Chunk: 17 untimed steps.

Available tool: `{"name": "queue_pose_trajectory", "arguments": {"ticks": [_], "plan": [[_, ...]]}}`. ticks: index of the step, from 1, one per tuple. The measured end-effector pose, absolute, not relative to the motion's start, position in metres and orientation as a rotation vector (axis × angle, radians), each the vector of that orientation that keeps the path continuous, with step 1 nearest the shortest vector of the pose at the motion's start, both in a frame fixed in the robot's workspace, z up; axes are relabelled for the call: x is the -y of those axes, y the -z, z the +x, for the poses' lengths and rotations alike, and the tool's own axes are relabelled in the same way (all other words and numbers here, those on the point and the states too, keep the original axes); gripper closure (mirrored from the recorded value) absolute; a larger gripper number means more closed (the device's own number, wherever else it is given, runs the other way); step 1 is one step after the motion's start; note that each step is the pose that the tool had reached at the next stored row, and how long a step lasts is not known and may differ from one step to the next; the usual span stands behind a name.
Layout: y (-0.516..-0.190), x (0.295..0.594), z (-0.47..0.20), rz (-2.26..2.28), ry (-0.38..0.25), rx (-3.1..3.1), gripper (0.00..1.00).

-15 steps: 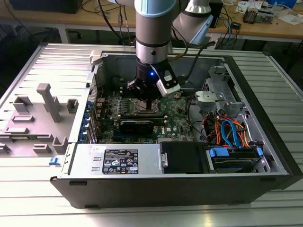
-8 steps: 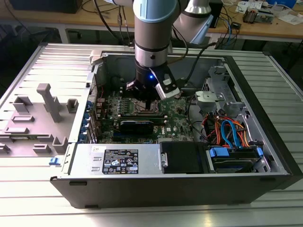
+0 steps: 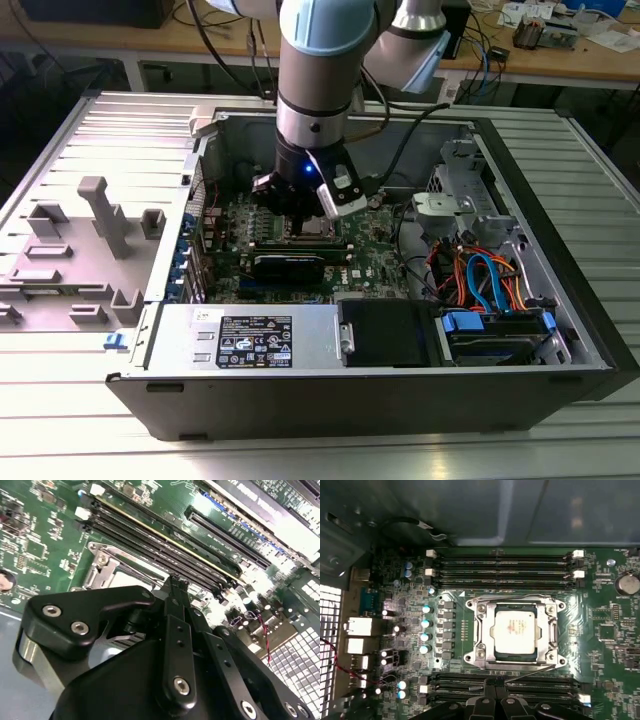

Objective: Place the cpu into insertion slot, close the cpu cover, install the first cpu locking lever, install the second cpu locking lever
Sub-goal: 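Install the second cpu locking lever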

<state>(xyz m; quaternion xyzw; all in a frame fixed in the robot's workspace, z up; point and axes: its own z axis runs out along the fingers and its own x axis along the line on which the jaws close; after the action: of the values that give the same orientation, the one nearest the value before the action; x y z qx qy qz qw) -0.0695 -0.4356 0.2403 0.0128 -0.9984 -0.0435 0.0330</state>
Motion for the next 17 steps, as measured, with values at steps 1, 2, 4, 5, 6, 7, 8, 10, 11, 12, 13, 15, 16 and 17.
{"name": "queue_pose_trajectory", "arguments": {"ticks": [1,2,4,5,6,7,8,10,11,12,13,15,16,17], "plan": [[-0.2397,0.4356,-0.0695,0.04,0.138,3.07,0.89],[-0.2392,0.4356,-0.0695,0.04,0.143,3.068,0.89],[-0.2383,0.4357,-0.0695,0.044,0.159,3.066,0.89],[-0.238,0.4359,-0.0695,0.048,0.167,3.064,0.89],[-0.2376,0.4363,-0.0695,0.052,0.173,3.061,0.89],[-0.2374,0.4369,-0.0695,0.057,0.178,3.059,0.89],[-0.2373,0.4376,-0.0695,0.061,0.179,3.057,0.89],[-0.2375,0.4395,-0.0695,0.066,0.179,3.05,0.89],[-0.2381,0.4395,-0.0695,0.066,0.179,3.049,0.89],[-0.2384,0.4395,-0.0694,0.066,0.179,3.048,0.89],[-0.2397,0.4396,-0.0692,0.066,0.179,3.046,0.89],[-0.2401,0.4396,-0.0684,0.066,0.179,3.043,0.89],[-0.2401,0.4396,-0.0679,0.066,0.179,3.042,0.89],[-0.2402,0.4396,-0.0674,0.066,0.179,3.041,0.89]]}}
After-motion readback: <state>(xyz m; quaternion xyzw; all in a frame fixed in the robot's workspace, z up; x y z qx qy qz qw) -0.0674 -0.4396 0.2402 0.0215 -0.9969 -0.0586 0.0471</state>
